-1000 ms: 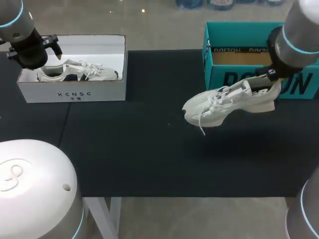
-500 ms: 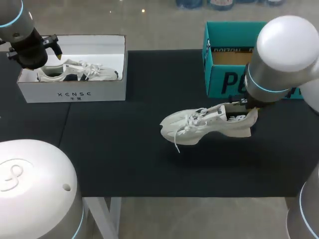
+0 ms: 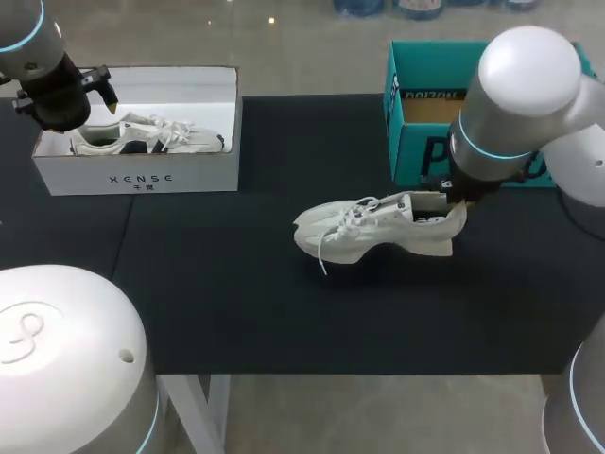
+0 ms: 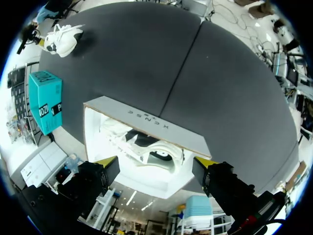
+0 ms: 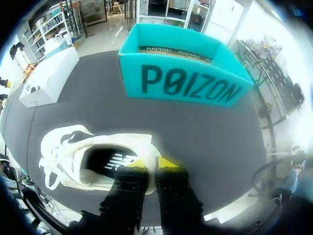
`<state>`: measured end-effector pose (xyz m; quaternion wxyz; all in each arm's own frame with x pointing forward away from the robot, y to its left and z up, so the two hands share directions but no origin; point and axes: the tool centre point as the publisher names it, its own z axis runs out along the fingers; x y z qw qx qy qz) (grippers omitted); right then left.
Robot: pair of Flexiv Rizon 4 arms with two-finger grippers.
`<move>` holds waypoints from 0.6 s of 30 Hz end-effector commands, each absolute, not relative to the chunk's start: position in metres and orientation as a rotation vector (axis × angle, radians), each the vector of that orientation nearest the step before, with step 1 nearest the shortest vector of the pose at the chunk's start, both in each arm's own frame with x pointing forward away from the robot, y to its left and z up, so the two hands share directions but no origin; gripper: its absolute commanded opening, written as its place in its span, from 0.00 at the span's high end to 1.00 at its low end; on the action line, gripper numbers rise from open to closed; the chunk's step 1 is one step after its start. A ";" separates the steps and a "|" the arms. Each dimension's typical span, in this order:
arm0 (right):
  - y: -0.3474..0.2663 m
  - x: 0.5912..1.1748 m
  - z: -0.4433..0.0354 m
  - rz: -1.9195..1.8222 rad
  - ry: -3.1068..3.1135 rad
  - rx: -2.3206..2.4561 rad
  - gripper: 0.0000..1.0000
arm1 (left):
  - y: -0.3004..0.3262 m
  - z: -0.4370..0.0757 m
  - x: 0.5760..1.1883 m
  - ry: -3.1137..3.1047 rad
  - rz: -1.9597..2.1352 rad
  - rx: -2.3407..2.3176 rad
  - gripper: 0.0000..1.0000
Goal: Take the shoe out of the shoebox, open the shoe tongue, remove and reinsert the insole, then place the shoe into the shoebox
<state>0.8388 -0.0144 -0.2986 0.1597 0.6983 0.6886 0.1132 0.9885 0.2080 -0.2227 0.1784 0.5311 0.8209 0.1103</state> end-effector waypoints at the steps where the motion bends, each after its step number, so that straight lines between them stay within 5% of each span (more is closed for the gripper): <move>1: -0.009 0.855 -0.322 0.295 1.982 2.023 1.00 | 0.208 -0.222 0.988 2.321 0.313 1.503 0.00; 17: -0.016 0.858 -0.378 0.253 1.984 2.110 0.99 | 0.208 -0.222 0.988 2.321 0.313 1.503 0.00; 18: -0.016 0.858 -0.378 0.255 1.984 2.111 0.72 | 0.208 -0.222 0.988 2.321 0.313 1.503 0.00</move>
